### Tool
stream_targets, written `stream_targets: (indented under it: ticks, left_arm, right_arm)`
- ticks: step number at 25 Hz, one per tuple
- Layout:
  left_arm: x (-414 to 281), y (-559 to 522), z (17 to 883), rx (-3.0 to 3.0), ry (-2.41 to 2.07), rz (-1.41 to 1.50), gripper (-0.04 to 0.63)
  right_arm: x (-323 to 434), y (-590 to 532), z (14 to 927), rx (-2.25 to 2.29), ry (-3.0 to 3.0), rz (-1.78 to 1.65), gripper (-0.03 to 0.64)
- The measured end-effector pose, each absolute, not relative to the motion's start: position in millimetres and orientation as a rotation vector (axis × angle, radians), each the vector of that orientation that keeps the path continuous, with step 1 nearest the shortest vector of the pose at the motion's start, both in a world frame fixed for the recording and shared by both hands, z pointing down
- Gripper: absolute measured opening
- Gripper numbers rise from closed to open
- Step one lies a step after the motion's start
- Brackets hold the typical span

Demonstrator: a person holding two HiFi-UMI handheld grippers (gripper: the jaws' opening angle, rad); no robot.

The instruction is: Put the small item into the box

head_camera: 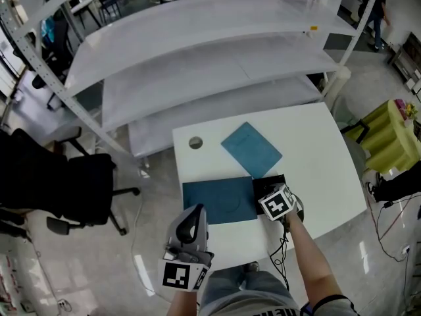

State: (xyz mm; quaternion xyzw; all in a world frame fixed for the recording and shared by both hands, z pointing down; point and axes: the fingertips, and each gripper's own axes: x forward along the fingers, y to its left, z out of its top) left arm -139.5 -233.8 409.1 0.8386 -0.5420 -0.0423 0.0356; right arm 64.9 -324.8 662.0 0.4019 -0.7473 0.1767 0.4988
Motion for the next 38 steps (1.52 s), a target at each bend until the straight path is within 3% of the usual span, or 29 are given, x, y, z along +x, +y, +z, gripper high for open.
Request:
stream_targets:
  ticks: [22,29,33,38]
  left_arm:
    - [-148,-230,410,2.565,-1.664,-0.141,0.012]
    - [-144,-229,411,2.572,-1.655,-0.138,0.012]
    - [-139,-229,410,2.585,-1.642,-0.138,0.012]
    - [-127,-225,406,2.607,-1.625,-0.136,0.012]
  right_arm:
    - [65,-324,672,0.942,-1.739,0.413,0.071]
    - [64,-312,660,1.038,-1.850,0.634,0.074]
    - [72,-314,639,1.137,-1.911,0.624,0.003]
    - [70,-304,617,1.177,-2.020,0.620,0.003]
